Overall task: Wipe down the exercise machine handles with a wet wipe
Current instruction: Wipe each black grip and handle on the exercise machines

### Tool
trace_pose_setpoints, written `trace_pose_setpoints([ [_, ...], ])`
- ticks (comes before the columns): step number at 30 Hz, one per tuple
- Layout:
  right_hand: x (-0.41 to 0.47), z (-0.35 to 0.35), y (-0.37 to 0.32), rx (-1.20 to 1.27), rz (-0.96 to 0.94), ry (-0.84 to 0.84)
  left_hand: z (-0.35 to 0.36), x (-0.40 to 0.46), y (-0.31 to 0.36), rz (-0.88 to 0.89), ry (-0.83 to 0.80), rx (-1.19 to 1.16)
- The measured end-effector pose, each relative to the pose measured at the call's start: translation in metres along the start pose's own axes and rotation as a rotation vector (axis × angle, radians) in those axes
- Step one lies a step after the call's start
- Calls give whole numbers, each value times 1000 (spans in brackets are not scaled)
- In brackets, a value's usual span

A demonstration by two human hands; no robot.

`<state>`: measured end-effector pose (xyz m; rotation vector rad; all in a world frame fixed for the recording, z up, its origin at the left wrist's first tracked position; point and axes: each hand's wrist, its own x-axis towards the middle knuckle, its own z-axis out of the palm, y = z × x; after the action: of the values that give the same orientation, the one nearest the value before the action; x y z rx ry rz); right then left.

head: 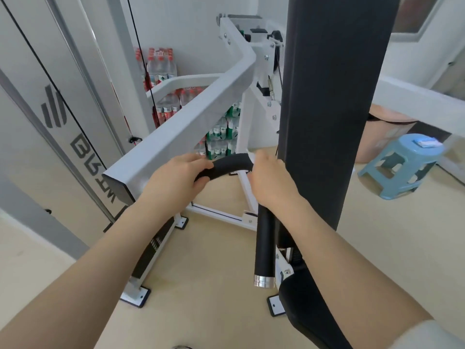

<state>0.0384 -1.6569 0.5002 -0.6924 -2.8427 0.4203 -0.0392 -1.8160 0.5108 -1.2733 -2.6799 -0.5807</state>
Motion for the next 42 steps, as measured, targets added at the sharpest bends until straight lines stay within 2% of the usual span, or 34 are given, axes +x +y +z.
trace_pose_setpoints([
  [2, 4, -3, -7, -280, -144, 51, -5, 3, -3, 29, -40, 53],
  [5, -2, -4, -7, -460, -195, 42, -11, 9, -15, 9, -94, 199],
  [8, 11, -1, -24, -522, -255, 58, -15, 11, -24, -1, -160, 249],
  [11, 21, 21, -57, -580, -526, 1, -16, 11, -32, 62, -202, 253],
  [14, 19, 28, -61, -581, -696, -60, -21, 11, -51, 53, -191, 161],
  [16, 20, 18, -46, -530, -632, -124, -21, 9, -63, 71, -159, 92],
  [19, 12, 17, -44, -596, -386, 27, -11, 1, -70, 191, -54, 10],
  [22, -3, 51, -79, -521, -517, -69, -8, -3, -76, 257, 37, -71],
  [24, -2, 50, -86, -470, -586, -107, -9, -4, -77, 267, 24, -70],
  [29, 12, 24, -52, -534, -340, 84, -7, -4, -78, 205, -40, -13],
  [30, 13, 29, -57, -575, -373, 112, -6, -4, -77, 203, -22, -12],
  [32, 19, 43, -70, -581, -559, 117, -3, -4, -78, 214, 27, -32],
  [34, 29, 34, -80, -579, -641, -108, 2, -3, -81, 226, 43, -22],
  [36, 42, 12, -76, -508, -519, -376, 3, -5, -79, 234, 56, 20],
  [38, 53, -6, -67, -377, -386, -510, 6, -7, -75, 248, 70, 28],
  [42, 71, -31, -40, -175, -193, -670, 14, -12, -63, 309, 136, -14],
])
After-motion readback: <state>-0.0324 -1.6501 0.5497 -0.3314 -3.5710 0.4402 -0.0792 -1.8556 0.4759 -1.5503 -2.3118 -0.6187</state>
